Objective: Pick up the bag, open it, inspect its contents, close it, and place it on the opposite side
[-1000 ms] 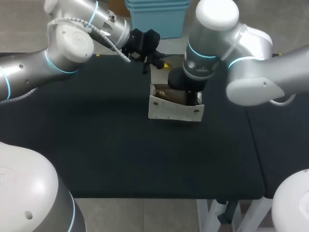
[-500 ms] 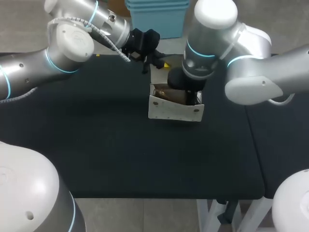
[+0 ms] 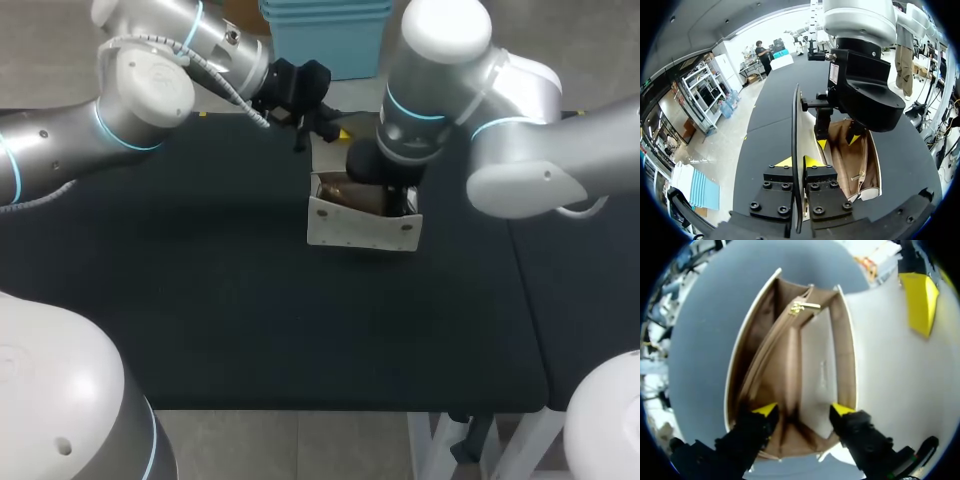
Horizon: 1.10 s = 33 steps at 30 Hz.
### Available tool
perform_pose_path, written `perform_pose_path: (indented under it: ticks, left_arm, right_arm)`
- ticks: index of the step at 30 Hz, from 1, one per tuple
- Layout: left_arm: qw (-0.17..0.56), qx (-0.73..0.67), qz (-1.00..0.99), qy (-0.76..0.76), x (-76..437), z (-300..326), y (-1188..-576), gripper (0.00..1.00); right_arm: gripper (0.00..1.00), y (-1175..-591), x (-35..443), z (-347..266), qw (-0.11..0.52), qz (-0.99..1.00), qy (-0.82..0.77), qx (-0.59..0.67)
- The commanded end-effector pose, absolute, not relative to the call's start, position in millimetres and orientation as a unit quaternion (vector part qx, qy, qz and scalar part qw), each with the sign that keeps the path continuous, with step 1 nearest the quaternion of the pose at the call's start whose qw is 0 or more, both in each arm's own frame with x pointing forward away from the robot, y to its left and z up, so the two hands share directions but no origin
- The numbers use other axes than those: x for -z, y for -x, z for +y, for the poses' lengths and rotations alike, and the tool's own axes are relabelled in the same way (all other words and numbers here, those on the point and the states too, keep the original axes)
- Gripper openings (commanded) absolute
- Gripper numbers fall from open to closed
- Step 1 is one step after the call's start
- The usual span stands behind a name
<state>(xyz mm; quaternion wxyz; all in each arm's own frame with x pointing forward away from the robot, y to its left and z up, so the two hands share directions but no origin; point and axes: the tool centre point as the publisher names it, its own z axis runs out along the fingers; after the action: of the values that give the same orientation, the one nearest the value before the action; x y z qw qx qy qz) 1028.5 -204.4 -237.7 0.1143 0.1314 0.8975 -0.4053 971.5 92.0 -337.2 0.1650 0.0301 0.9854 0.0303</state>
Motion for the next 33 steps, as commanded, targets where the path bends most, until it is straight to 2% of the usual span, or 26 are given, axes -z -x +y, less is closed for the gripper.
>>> perform_pose_path:
  ticks: [1, 3, 5, 9, 14, 19, 29, 31, 33]
  left_arm:
    - [0.114, 0.407, 0.897, -0.132, 241.4, -205.5, -1029.5, 0.00]
    - [0.116, 0.406, 0.896, -0.135, 241.3, -205.5, -1028.6, 0.00]
    - [0.120, 0.403, 0.896, -0.139, 240.8, -205.5, -1026.9, 0.00]
    - [0.124, 0.403, 0.896, -0.139, 239.3, -204.9, -1024.1, 0.00]
    - [0.138, 0.395, 0.897, -0.141, 240.0, -205.4, -1019.5, 0.00]
    - [0.161, 0.384, 0.898, -0.138, 248.8, -208.4, -1020.1, 0.00]
    - [0.184, 0.376, 0.895, -0.154, 278.4, -212.1, -1035.4, 0.00]
    - [0.179, 0.379, 0.894, -0.158, 285.0, -210.7, -1038.7, 0.00]
    - [0.177, 0.378, 0.894, -0.163, 289.0, -209.9, -1039.9, 0.00]
  right_arm:
    - [0.95, -970.5, 334.4, 91.9, 0.182, 0.982, -0.030, -0.031]
    - [0.49, -971.6, 329.2, 92.3, 0.191, 0.981, -0.029, -0.031]
    - [0.38, -972.2, 322.9, 92.8, 0.201, 0.979, -0.029, -0.031]
    - [0.37, -971.3, 307.1, 91.6, 0.229, 0.972, -0.035, -0.030]
    - [0.27, -963.8, 283.2, 90.5, 0.269, 0.962, -0.041, -0.022]
    - [0.28, -952.9, 263.4, 88.6, 0.304, 0.951, -0.048, -0.011]
    - [0.21, -931.4, 267.1, 87.1, 0.323, 0.945, -0.055, -0.016]
    - [0.15, -926.6, 273.7, 86.5, 0.321, 0.945, -0.059, -0.021]
    - [0.04, -923.8, 279.7, 86.5, 0.320, 0.945, -0.061, -0.025]
